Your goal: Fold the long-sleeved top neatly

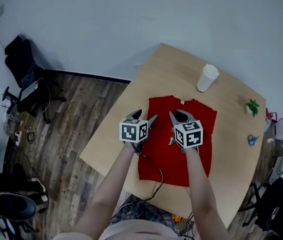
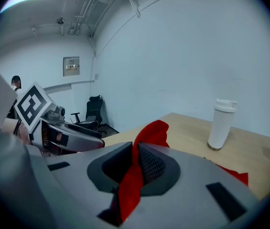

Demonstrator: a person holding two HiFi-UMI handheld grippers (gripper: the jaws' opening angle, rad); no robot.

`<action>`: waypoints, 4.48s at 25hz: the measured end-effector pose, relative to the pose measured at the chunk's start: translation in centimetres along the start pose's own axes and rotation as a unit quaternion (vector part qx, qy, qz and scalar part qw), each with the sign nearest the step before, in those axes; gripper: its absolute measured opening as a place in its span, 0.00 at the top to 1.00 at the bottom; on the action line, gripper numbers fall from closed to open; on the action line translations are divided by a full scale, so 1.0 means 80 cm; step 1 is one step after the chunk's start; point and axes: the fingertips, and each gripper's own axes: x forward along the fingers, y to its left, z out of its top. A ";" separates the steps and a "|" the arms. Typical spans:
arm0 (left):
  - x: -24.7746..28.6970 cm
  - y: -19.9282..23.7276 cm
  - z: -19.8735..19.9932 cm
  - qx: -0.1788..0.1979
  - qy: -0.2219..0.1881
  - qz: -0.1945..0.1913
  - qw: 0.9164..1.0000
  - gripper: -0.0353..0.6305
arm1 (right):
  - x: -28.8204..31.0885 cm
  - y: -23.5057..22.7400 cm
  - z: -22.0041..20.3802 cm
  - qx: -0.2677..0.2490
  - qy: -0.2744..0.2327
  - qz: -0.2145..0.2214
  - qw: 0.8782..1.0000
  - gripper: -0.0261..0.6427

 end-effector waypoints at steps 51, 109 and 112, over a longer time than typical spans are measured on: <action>-0.057 -0.026 0.028 0.057 -0.034 -0.036 0.997 0.49 | -0.168 -0.077 0.001 0.058 -0.096 -0.132 0.985 0.72; 0.266 -0.008 0.037 0.442 0.222 -0.123 0.861 0.91 | 0.062 -0.288 -0.082 -0.260 0.263 0.007 0.929 0.91; 0.246 -0.013 0.055 0.445 0.214 -0.112 0.862 0.91 | 0.047 -0.281 -0.055 -0.270 0.244 -0.006 0.931 0.91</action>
